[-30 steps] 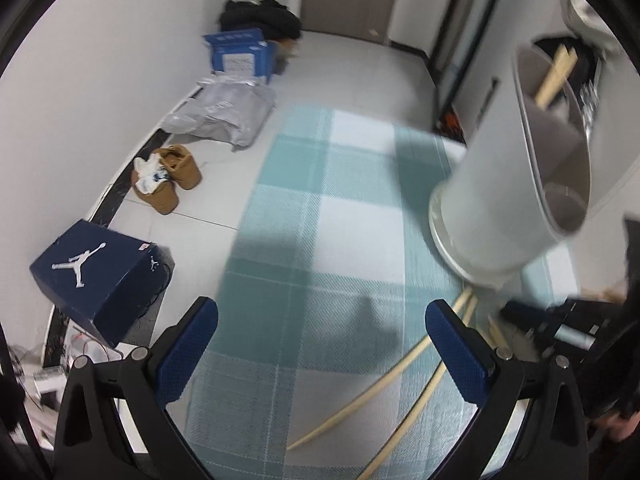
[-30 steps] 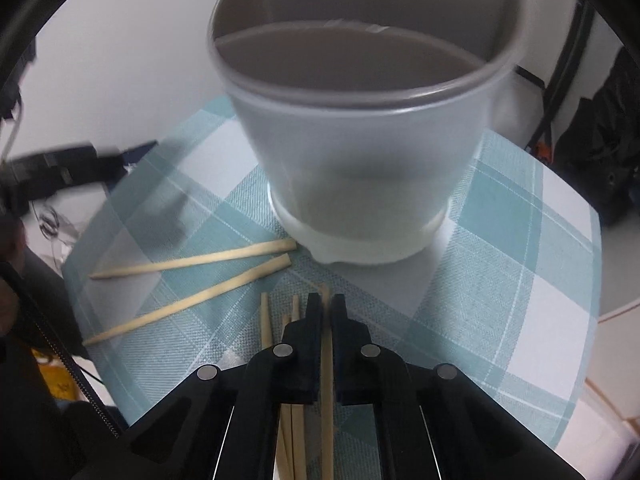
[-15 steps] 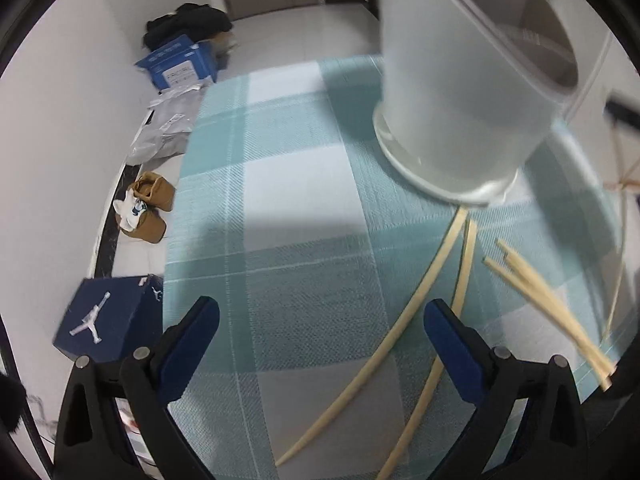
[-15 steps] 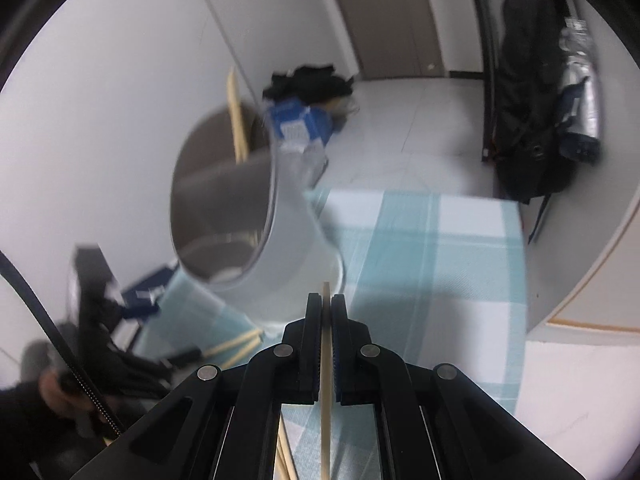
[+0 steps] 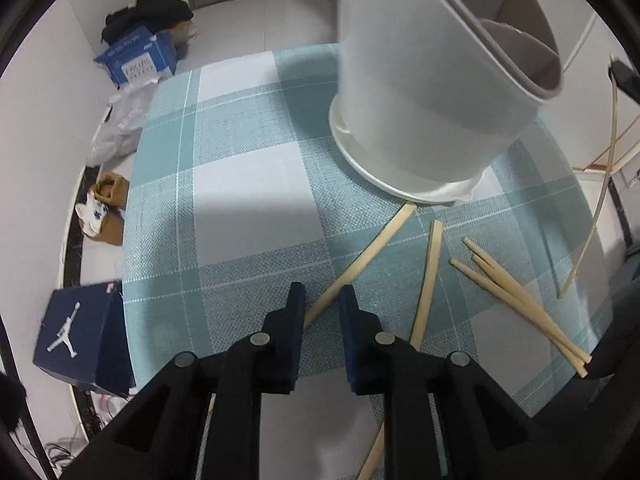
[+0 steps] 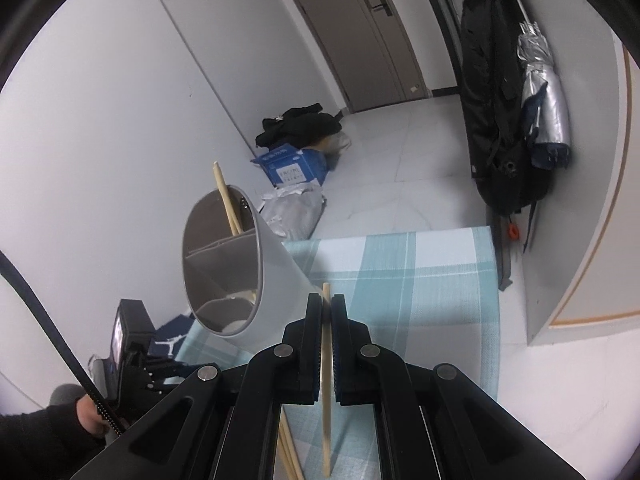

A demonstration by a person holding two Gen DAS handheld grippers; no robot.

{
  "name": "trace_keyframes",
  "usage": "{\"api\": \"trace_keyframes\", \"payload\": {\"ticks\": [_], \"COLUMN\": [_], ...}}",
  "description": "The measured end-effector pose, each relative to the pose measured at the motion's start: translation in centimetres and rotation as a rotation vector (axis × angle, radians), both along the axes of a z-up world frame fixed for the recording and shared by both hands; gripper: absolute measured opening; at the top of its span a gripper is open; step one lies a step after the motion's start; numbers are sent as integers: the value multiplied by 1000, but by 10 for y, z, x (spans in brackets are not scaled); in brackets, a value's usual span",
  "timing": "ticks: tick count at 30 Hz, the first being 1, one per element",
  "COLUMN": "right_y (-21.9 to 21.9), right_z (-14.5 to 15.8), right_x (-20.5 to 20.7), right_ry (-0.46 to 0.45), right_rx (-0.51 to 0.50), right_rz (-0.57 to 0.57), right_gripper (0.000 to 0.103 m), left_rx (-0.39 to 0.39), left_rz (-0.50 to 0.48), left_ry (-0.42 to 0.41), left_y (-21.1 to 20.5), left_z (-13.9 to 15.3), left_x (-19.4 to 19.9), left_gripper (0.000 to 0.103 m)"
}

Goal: Organize utensils
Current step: 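Close the left tool on a chopstick while the right tool carries chopsticks over the holder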

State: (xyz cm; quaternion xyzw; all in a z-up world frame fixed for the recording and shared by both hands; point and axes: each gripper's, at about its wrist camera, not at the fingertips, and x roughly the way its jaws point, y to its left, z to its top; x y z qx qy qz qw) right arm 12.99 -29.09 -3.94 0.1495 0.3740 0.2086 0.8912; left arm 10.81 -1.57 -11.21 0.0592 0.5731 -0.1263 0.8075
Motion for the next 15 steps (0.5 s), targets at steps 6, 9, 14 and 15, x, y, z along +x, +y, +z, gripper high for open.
{"api": "trace_keyframes", "payload": {"ticks": [6, 9, 14, 15], "right_y": [5, 8, 11, 12], "right_z": [2, 1, -2, -2], "right_x": [-3, -3, -4, -4], "right_ry": [-11, -10, -6, -4], "right_rx": [-14, -17, -28, -31], "right_rz": [2, 5, 9, 11], "right_gripper": [4, 4, 4, 4], "left_rx": [11, -11, -125, -132], "left_rz": [50, 136, 274, 277], "left_ry": [33, 77, 144, 139], "left_y": [10, 23, 41, 39], "left_z": [-1, -1, -3, -2], "left_x": [-3, -4, -5, -4], "left_gripper": [9, 7, 7, 7]}}
